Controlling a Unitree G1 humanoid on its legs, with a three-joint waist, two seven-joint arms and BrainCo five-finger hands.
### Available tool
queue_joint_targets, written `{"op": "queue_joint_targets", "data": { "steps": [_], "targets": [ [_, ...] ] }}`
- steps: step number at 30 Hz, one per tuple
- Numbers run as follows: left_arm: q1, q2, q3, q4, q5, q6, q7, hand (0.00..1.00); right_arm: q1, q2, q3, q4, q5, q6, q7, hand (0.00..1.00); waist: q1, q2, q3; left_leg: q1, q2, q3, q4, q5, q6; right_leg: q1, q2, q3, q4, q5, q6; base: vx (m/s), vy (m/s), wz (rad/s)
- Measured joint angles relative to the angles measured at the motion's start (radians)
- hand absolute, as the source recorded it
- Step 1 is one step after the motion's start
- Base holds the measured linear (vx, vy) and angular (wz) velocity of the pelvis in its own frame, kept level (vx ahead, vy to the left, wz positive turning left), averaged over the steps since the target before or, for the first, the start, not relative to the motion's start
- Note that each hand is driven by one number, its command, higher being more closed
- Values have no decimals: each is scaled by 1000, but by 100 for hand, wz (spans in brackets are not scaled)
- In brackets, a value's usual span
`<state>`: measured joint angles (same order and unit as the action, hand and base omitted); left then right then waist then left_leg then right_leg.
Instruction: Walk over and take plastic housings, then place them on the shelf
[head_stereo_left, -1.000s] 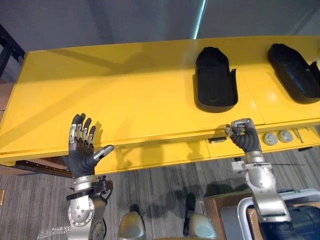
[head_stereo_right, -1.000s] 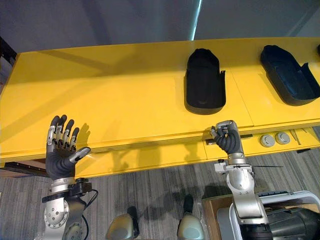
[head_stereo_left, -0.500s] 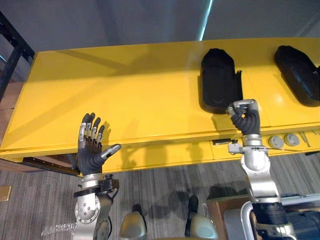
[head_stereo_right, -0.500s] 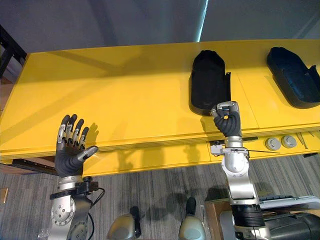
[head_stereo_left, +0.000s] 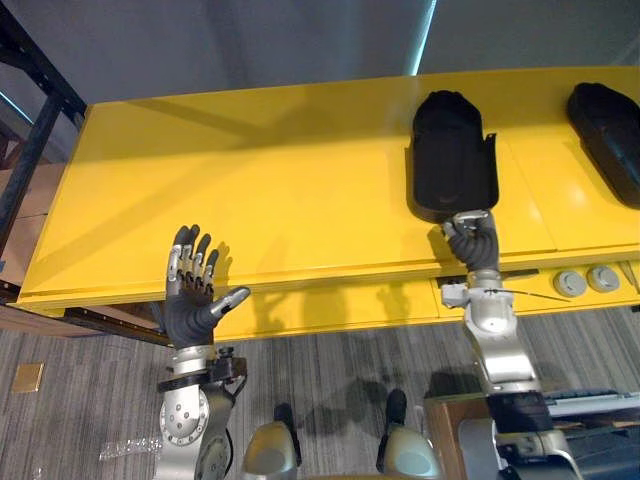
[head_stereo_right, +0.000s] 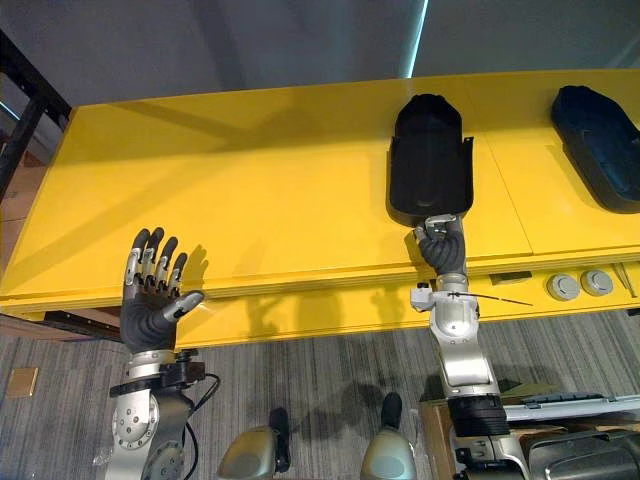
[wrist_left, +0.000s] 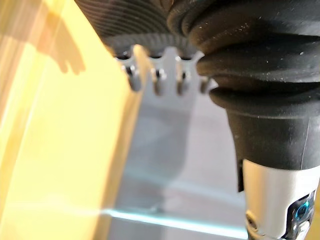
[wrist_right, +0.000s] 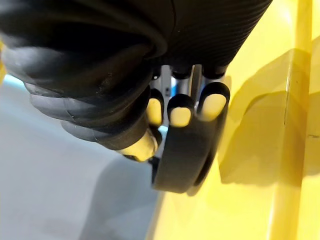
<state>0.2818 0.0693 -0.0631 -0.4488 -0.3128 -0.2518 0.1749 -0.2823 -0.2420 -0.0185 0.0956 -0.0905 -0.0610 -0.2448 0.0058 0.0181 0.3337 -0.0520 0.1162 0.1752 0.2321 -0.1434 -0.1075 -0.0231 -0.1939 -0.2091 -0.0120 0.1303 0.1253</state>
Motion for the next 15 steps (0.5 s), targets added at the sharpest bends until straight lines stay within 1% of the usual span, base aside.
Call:
{"op": "queue_joint_targets", "data": {
  "steps": [3,5,7,11,15],
  "targets": [
    [0,0,-1,1,0,0,8,0,-13,6,-3,3,0,8,-28,100,-1,9,5,2,-6,0,-22,16,-1,-13,-4,2,6,0,0,0,0,0],
    [1,-1,-8,2,0,1,13,0,-19,8,-8,14,-2,32,-48,100,-3,17,9,17,-6,3,-42,26,-2,-10,-3,3,7,-1,-1,-10,-10,-4],
    [4,-1,-19,4,1,1,19,0,-38,10,-24,39,-2,38,-65,100,-8,18,10,20,-7,3,-55,35,-4,-13,-2,3,8,-2,-2,0,0,0],
    [1,-1,-33,5,1,1,20,0,-62,10,-50,51,-3,37,-66,100,-15,32,17,27,-8,4,-66,40,-4,-11,-3,4,9,-2,-3,0,0,0],
    [-1,-1,-35,5,1,3,20,0,-101,7,-57,86,-4,38,-66,100,-19,39,21,36,-10,3,-91,56,-5,-13,-2,1,9,-2,-3,-1,-6,2]
  ]
}}
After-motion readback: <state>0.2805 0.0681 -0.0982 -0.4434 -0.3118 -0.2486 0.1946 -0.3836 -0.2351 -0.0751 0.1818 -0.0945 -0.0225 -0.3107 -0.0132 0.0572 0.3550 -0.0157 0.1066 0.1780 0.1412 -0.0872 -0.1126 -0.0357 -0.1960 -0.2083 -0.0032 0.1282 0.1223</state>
